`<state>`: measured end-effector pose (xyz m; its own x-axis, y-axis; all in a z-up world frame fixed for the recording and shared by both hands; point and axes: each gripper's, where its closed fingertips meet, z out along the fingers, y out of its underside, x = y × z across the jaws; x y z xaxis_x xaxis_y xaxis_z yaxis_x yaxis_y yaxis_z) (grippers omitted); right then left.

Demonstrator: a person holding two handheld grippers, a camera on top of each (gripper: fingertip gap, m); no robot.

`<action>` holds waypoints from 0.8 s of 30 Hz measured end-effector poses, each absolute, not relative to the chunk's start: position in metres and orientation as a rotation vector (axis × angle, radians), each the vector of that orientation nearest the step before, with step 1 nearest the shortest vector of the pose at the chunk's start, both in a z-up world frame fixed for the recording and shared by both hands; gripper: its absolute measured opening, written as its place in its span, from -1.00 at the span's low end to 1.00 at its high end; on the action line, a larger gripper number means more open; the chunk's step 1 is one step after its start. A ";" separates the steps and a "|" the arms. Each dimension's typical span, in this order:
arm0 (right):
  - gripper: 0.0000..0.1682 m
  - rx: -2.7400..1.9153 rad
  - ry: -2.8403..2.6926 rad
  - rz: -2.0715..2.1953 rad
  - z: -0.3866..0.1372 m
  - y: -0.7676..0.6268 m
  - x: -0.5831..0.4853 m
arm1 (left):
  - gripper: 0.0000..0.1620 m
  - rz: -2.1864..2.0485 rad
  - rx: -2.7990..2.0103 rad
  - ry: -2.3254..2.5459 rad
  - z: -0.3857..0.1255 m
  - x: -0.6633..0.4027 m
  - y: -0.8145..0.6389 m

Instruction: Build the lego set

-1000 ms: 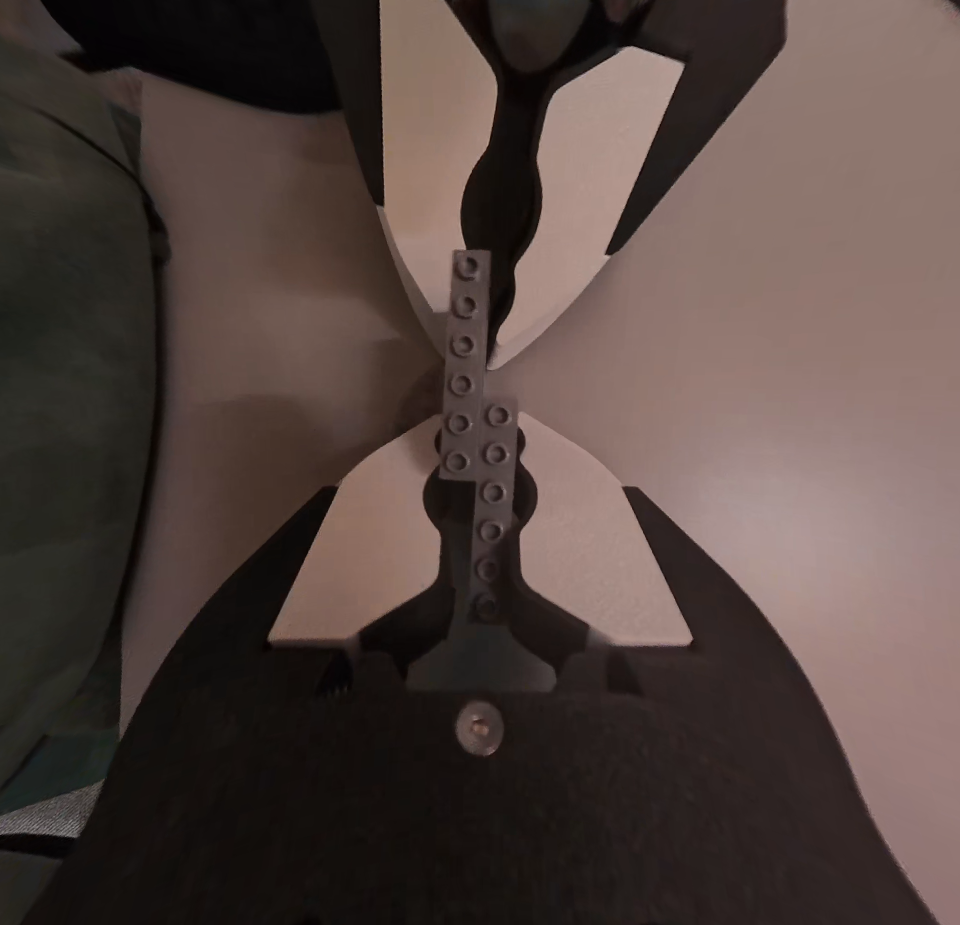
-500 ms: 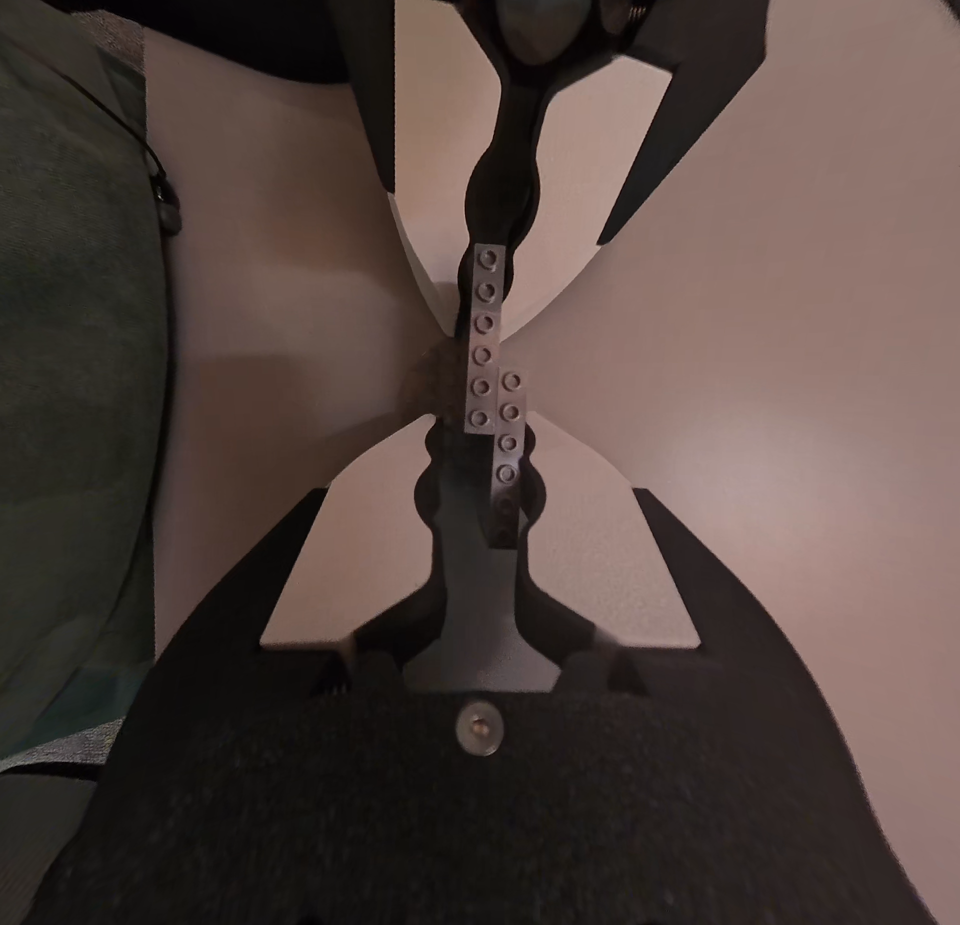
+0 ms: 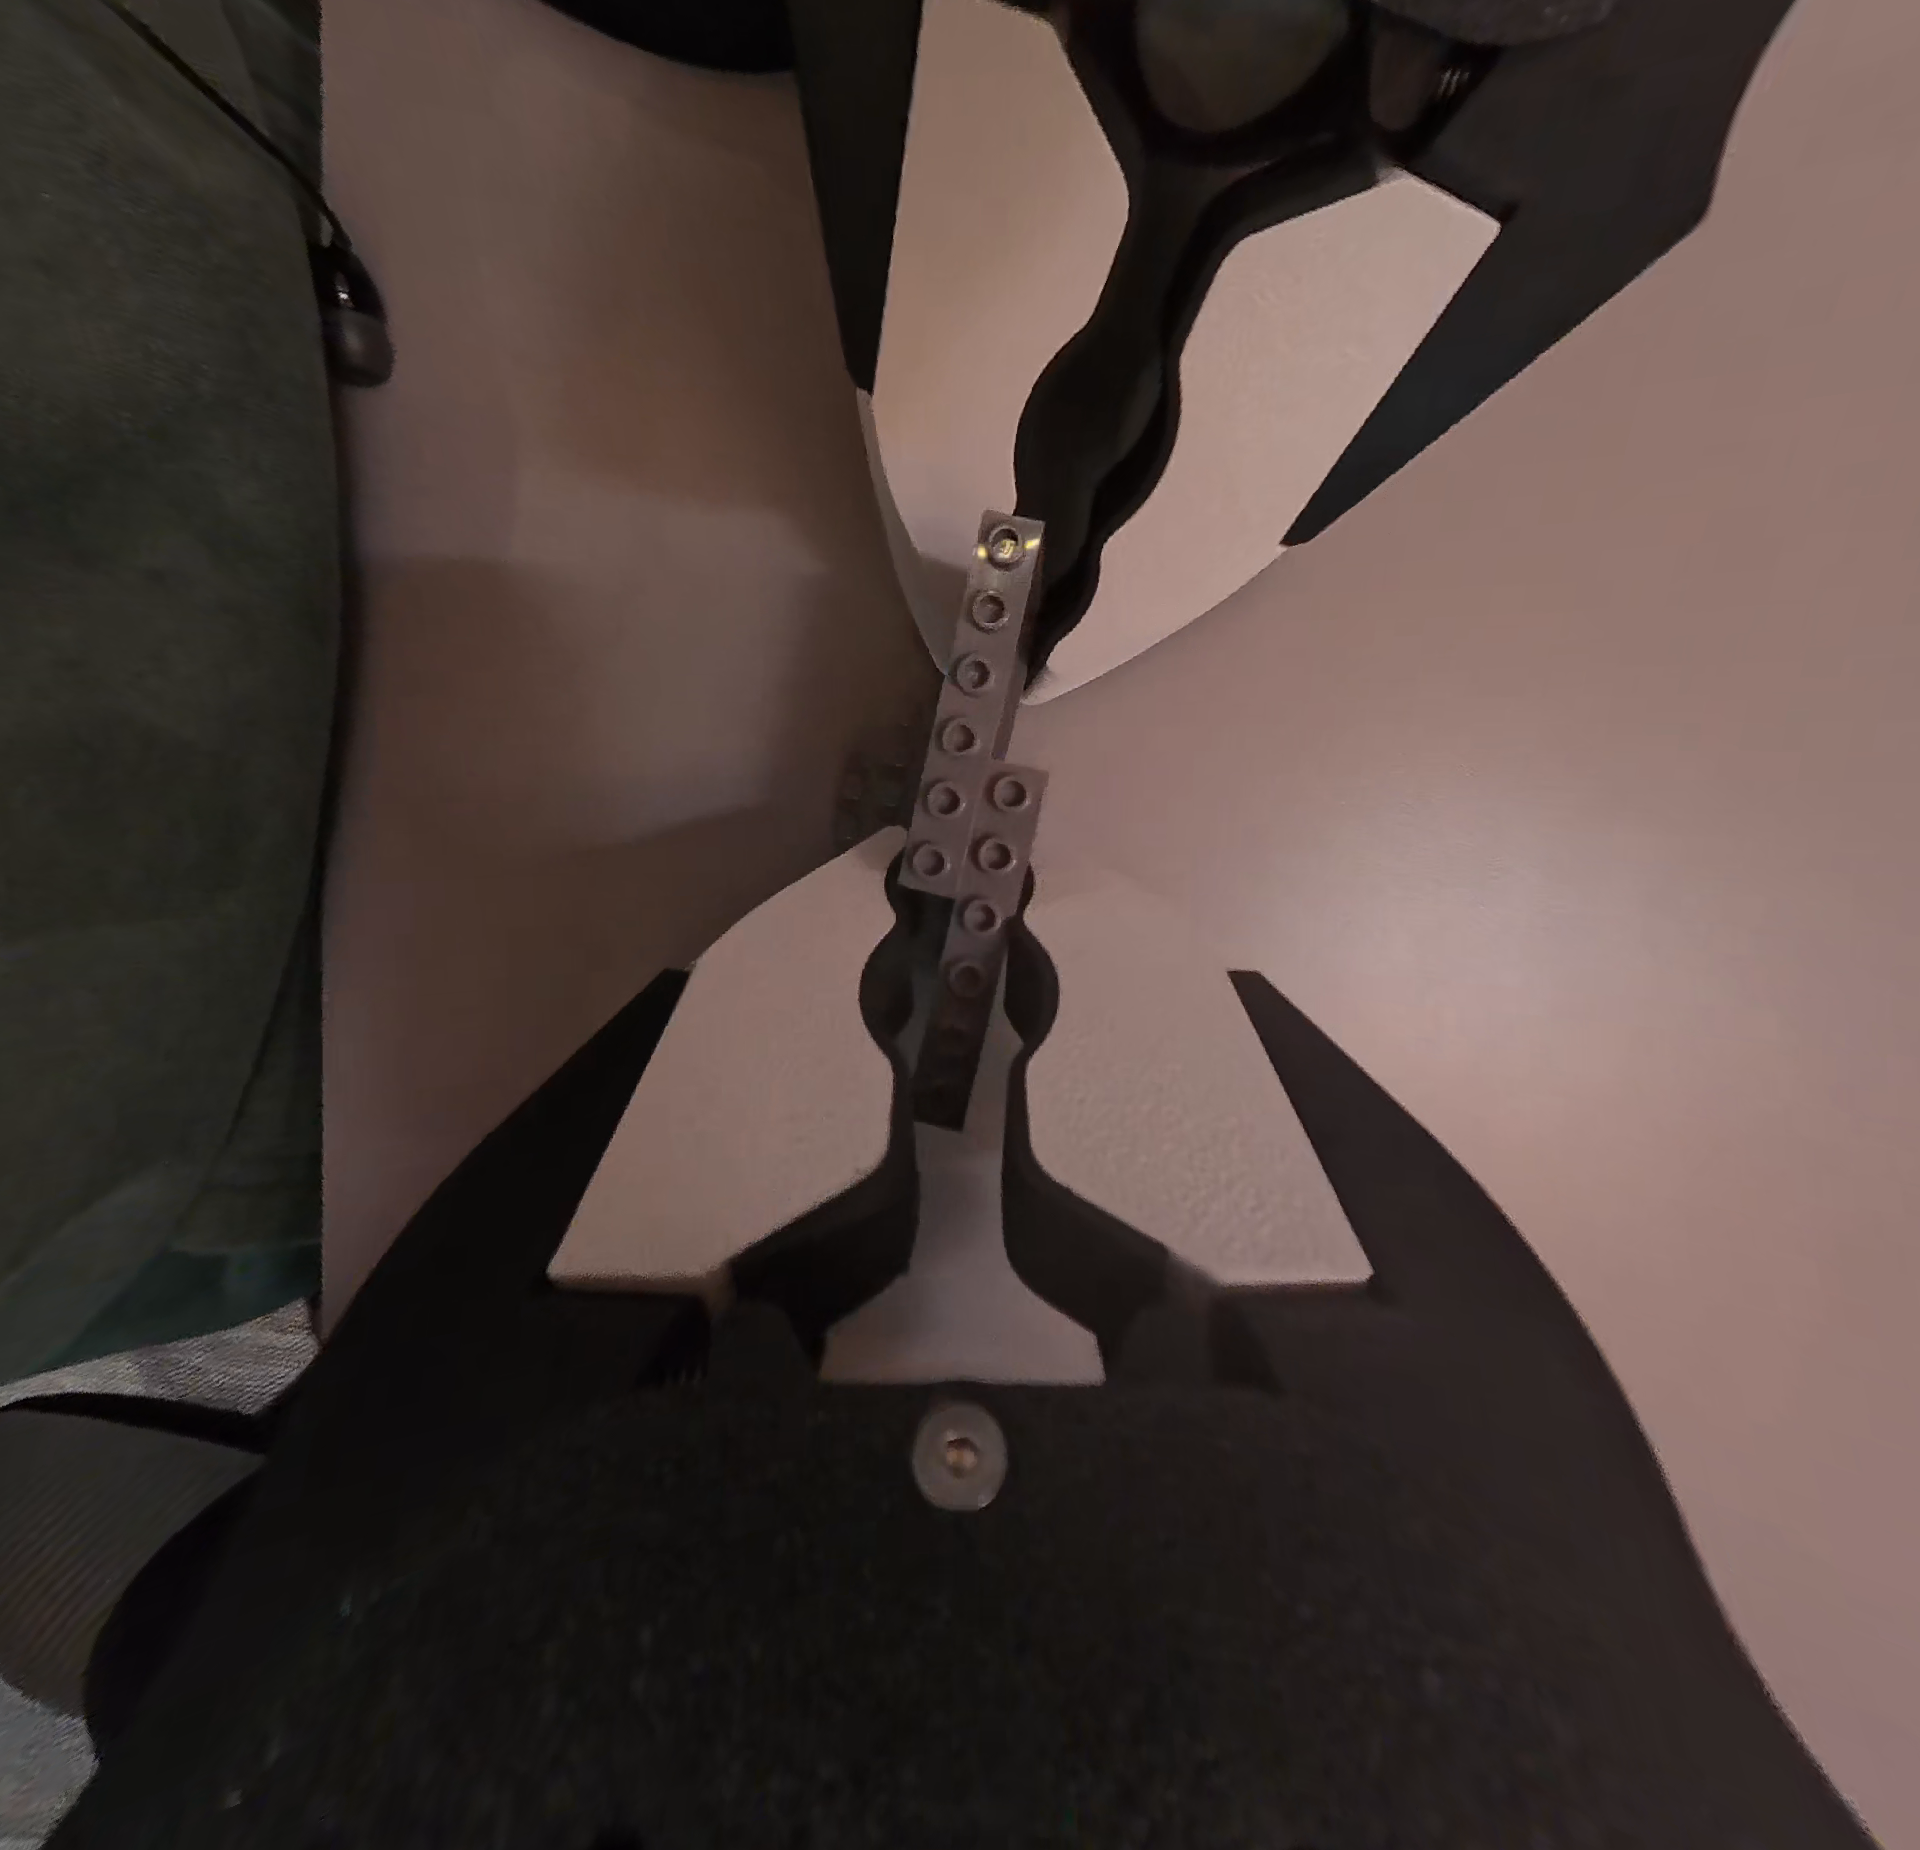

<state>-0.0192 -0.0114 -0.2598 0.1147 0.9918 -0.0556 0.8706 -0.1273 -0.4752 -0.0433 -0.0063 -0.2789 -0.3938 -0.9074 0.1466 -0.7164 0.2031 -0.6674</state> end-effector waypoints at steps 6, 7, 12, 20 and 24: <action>-0.86 -2.044 -1.815 0.677 -0.260 -0.012 -0.020 | -0.89 -0.997 -1.527 2.196 -0.278 -0.043 -0.006; -0.86 -2.027 -1.826 0.687 -0.260 -0.012 -0.020 | -0.89 -1.001 -1.525 2.196 -0.278 -0.043 -0.006; -0.86 -1.988 -1.857 0.680 -0.261 -0.013 -0.020 | -0.89 -1.004 -1.525 2.196 -0.279 -0.043 -0.006; -0.85 -1.929 -1.911 0.588 -0.262 -0.013 -0.020 | -0.88 -1.021 -1.531 2.190 -0.279 -0.043 -0.007; -0.86 -1.934 -1.916 0.602 -0.262 -0.013 -0.021 | -0.86 -1.067 -1.546 2.167 -0.278 -0.043 -0.008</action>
